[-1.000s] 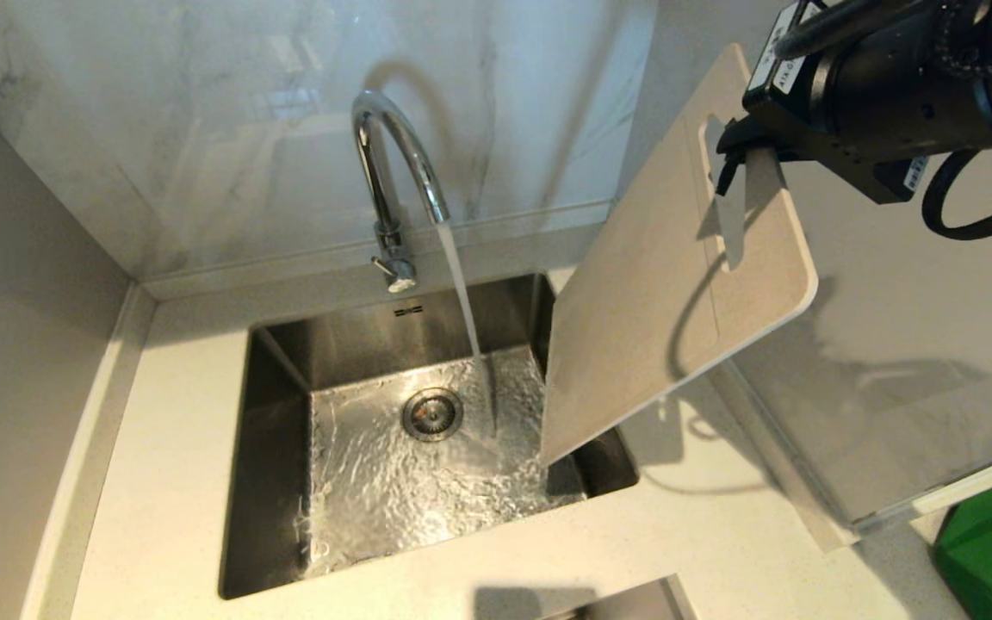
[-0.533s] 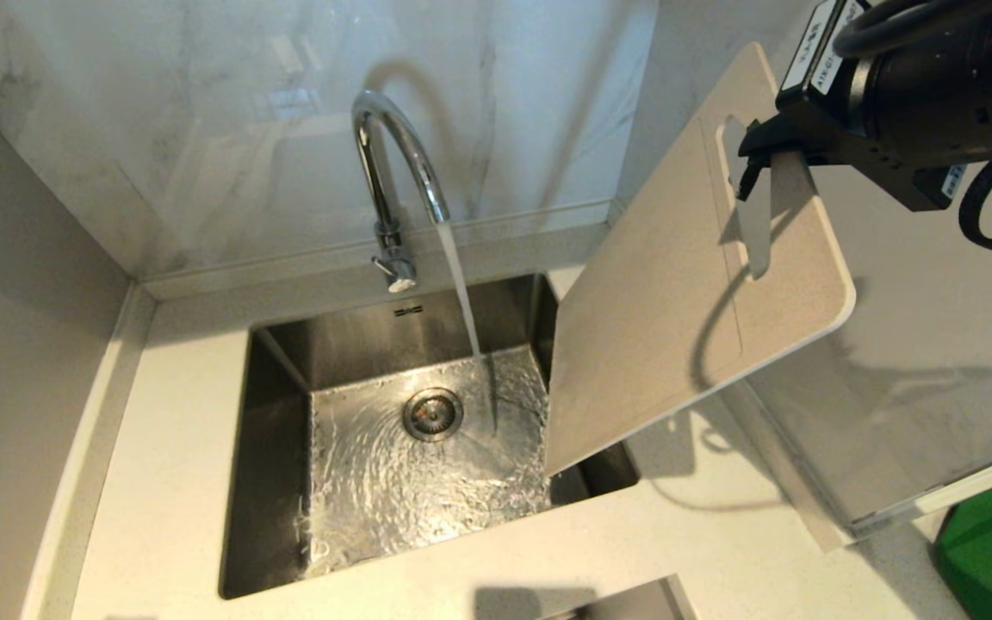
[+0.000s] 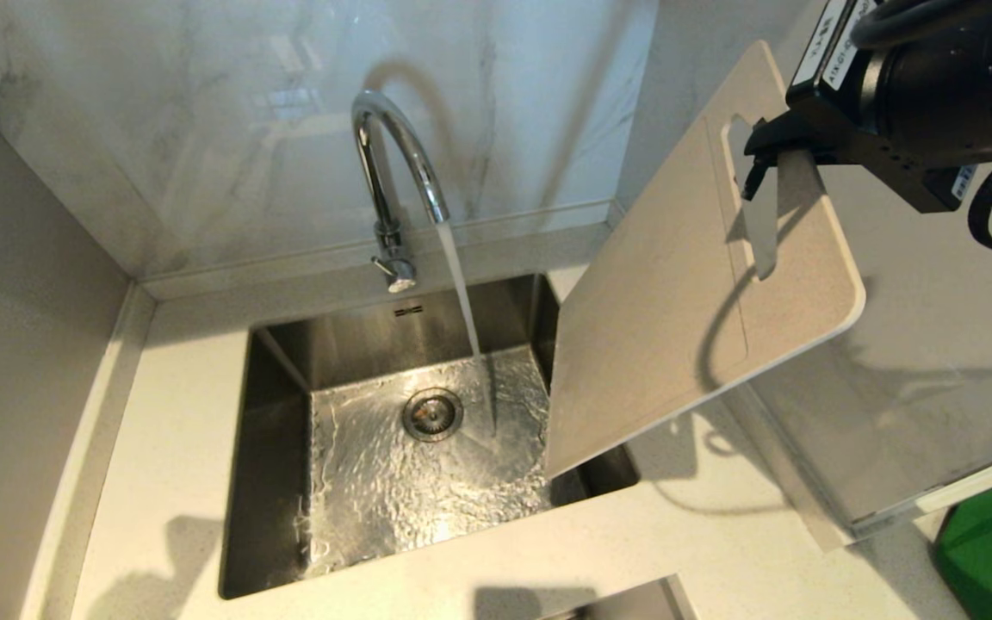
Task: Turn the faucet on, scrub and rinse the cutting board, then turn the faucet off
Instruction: Scrub the cutting board underwater
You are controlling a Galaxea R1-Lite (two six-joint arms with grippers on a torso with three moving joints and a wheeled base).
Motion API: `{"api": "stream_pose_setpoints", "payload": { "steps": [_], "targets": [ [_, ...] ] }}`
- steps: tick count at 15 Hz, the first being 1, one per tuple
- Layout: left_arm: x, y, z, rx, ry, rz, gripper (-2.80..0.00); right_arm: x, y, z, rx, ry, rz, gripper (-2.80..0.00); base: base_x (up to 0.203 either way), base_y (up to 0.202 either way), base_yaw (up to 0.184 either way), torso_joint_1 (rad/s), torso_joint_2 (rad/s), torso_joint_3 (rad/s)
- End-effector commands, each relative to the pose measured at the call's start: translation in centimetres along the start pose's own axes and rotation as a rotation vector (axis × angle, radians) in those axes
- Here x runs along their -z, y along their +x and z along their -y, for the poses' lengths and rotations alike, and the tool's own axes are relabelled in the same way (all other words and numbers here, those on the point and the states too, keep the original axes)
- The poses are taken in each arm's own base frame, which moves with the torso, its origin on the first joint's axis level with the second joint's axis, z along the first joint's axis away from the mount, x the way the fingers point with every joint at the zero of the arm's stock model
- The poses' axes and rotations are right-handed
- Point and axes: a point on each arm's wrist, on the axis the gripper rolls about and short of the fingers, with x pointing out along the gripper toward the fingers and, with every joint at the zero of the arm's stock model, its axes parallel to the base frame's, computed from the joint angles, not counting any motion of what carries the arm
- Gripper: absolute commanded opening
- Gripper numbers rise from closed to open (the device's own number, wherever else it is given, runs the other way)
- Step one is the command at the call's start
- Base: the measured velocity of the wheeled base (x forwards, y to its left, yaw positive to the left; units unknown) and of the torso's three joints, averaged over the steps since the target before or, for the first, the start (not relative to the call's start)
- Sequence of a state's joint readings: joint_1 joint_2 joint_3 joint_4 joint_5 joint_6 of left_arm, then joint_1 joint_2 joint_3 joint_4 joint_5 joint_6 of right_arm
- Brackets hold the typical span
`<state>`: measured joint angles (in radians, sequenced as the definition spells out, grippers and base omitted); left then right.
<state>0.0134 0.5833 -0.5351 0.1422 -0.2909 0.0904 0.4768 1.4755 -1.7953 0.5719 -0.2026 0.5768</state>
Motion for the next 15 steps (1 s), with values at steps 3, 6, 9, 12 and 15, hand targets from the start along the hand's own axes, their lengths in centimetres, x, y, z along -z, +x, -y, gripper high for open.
{"api": "stream_pose_setpoints", "payload": {
  "steps": [3,6,9,12,15],
  "targets": [
    [-6.0,7.5,-2.1,0.176,-0.088,-0.100,-2.80,0.5,-0.3,0.4,0.009,0.008,-0.017,-2.80,0.000,0.000,0.000,0.000,0.00,0.000],
    [-9.9,12.6,0.2,0.422,-0.145,-0.123,-2.80,0.5,-0.5,0.3,0.001,0.015,-0.013,-2.80,0.000,0.000,0.000,0.000,0.00,0.000],
    [-11.9,18.3,4.6,0.588,-0.177,-0.195,-2.80,0.3,-0.9,0.2,-0.014,0.016,-0.003,-2.80,0.000,0.000,0.000,0.000,0.00,0.000],
    [-12.5,22.9,10.8,0.673,-0.167,-0.229,-2.80,0.5,-0.8,0.3,-0.010,0.026,-0.013,-2.80,0.000,0.000,0.000,0.000,0.00,0.000],
    [-13.1,25.9,15.3,0.717,-0.159,-0.226,-2.80,0.3,-1.0,-0.3,-0.077,0.026,-0.018,-2.80,0.000,0.000,0.000,0.000,0.00,0.000]
  ]
}}
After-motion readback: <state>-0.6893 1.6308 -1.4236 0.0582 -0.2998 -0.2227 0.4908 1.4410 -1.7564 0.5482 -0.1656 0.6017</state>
